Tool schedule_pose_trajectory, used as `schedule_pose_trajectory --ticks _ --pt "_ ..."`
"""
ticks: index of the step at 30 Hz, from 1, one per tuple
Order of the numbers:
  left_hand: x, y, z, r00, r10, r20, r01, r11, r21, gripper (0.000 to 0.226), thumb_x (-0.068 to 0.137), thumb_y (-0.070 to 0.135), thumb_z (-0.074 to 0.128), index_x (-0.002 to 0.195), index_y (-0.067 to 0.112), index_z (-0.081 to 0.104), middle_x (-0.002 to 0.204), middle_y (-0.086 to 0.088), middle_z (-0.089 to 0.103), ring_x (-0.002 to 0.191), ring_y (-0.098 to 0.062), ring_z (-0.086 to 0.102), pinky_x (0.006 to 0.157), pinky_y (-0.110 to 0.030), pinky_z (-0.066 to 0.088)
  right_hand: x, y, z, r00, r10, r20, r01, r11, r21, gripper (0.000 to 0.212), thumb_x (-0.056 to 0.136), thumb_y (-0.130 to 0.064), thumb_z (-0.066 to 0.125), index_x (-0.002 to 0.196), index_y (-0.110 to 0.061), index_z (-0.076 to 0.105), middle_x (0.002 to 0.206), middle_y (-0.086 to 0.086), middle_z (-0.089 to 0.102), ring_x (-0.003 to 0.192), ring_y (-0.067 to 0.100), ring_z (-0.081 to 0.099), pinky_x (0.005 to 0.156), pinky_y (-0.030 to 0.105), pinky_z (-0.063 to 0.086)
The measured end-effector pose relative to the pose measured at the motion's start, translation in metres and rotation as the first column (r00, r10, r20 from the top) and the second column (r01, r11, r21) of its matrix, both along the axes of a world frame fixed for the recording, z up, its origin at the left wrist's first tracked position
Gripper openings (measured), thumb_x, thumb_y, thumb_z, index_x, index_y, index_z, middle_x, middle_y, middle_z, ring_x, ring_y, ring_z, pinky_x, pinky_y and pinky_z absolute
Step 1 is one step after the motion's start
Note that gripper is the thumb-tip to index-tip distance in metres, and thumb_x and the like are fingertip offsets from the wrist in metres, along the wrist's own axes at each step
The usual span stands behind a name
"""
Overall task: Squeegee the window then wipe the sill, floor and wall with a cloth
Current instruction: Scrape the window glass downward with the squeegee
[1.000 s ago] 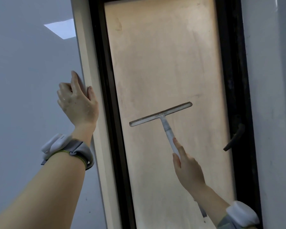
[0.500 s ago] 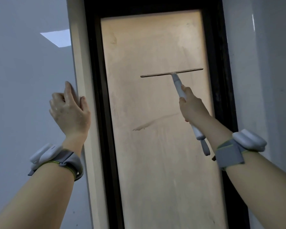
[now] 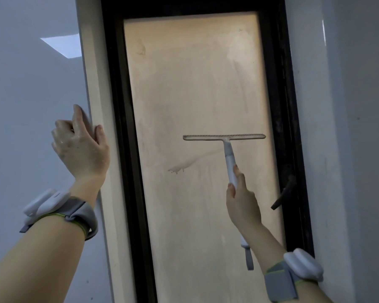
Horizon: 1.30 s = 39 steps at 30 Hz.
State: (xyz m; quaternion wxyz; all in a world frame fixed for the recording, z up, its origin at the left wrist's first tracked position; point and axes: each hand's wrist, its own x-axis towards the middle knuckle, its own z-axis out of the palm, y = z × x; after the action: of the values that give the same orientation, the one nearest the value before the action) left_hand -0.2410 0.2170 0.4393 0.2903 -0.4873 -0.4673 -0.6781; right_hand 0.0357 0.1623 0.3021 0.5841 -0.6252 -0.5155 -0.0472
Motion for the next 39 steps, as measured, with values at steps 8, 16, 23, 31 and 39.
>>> schedule_pose_trajectory --ticks 8,16,23,31,39 --pt "-0.001 0.0 0.0 1.0 0.003 0.0 -0.003 1.0 -0.007 0.053 0.094 0.029 0.047 0.142 0.014 0.031 0.122 -0.023 0.044 0.112 -0.039 0.041 0.097 -0.048 0.033 -0.002 -0.004 -0.036 1.0 -0.026 0.011 0.026 0.999 -0.031 0.047 0.097 -0.025 0.034 0.141 -0.035 0.02 0.054 0.005 0.044 0.046 0.023 0.043 0.042 0.029 0.028" --pt "0.0 -0.001 -0.001 1.0 -0.002 -0.001 0.002 1.0 -0.008 0.053 0.095 0.03 0.046 0.143 0.014 0.03 0.123 -0.022 0.043 0.114 -0.038 0.04 0.1 -0.047 0.031 -0.004 -0.012 -0.069 1.0 -0.019 0.001 0.019 0.996 -0.082 0.049 0.097 -0.025 0.035 0.142 -0.036 0.02 0.054 0.002 0.042 0.045 0.019 0.04 0.043 0.03 0.028" --pt "0.0 -0.005 0.0 1.0 -0.017 -0.008 0.016 1.0 -0.027 0.053 0.095 0.03 0.044 0.143 0.014 0.029 0.124 -0.021 0.043 0.115 -0.037 0.04 0.1 -0.046 0.03 0.003 -0.028 -0.062 0.999 0.041 -0.007 -0.041 0.995 -0.094 0.047 0.097 -0.025 0.035 0.141 -0.037 0.023 0.055 0.004 0.044 0.043 0.02 0.039 0.042 0.028 0.028" --pt "0.0 -0.002 -0.001 1.0 -0.013 -0.002 0.013 0.999 -0.029 0.053 0.095 0.03 0.045 0.143 0.015 0.029 0.124 -0.021 0.043 0.114 -0.037 0.04 0.099 -0.047 0.031 -0.007 -0.031 0.025 0.987 0.16 -0.003 -0.16 0.987 0.004 0.049 0.087 -0.018 0.045 0.131 -0.029 0.025 0.071 0.006 0.051 0.051 0.023 0.047 0.048 0.03 0.036" --pt "-0.001 -0.004 0.0 1.0 -0.014 0.0 0.014 1.0 -0.012 0.052 0.094 0.027 0.047 0.142 0.014 0.031 0.121 -0.022 0.044 0.111 -0.038 0.042 0.097 -0.048 0.033 -0.013 -0.031 0.058 0.973 0.228 0.018 -0.228 0.973 -0.032 0.043 0.083 -0.009 0.047 0.124 -0.015 0.037 0.101 0.01 0.054 0.069 0.029 0.056 0.062 0.037 0.053"
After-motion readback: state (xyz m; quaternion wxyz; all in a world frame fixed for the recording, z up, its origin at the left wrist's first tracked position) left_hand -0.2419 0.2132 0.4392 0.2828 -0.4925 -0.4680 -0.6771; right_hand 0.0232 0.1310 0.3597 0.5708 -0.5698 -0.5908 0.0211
